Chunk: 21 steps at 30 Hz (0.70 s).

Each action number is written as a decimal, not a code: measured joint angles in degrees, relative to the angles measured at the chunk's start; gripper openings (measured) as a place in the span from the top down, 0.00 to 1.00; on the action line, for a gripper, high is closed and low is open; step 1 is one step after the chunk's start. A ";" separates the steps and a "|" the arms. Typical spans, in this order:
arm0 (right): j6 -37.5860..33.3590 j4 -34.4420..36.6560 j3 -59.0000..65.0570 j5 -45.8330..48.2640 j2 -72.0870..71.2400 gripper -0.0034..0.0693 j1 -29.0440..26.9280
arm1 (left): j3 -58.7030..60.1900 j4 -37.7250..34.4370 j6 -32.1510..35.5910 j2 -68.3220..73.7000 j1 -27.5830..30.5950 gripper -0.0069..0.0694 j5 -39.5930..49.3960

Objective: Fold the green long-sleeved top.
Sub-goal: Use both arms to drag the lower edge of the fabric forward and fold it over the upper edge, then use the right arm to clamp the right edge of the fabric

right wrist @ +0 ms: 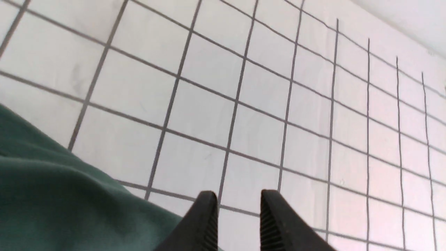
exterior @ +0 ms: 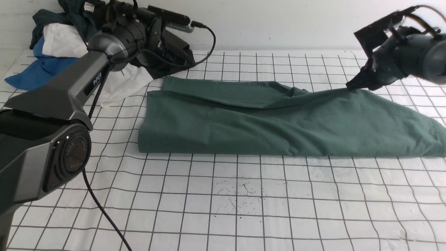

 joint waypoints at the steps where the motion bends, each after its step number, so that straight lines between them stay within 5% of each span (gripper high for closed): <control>1: -9.52 9.86 -1.52 2.62 -0.54 0.80 0.63 | -1.13 -0.23 0.25 -0.88 0.00 0.46 1.36; 4: -24.27 25.01 -2.93 5.08 -0.69 0.90 1.64 | -1.63 -1.49 1.26 -1.62 0.00 0.49 3.12; 7: -47.49 52.73 -3.42 6.38 0.98 0.96 3.63 | -1.70 -7.62 6.12 -1.59 0.11 0.60 6.88; 10: -57.93 63.33 -3.63 4.37 4.26 0.97 4.87 | -1.70 -14.13 11.33 -1.02 0.11 0.71 9.54; 17: -61.38 66.66 -3.92 -12.97 11.46 0.97 5.24 | -1.70 -24.23 20.55 -0.90 0.11 0.89 13.33; 21: -49.21 71.00 -3.83 -28.26 13.93 0.97 4.23 | -1.70 -26.08 22.74 -0.90 0.11 0.92 15.52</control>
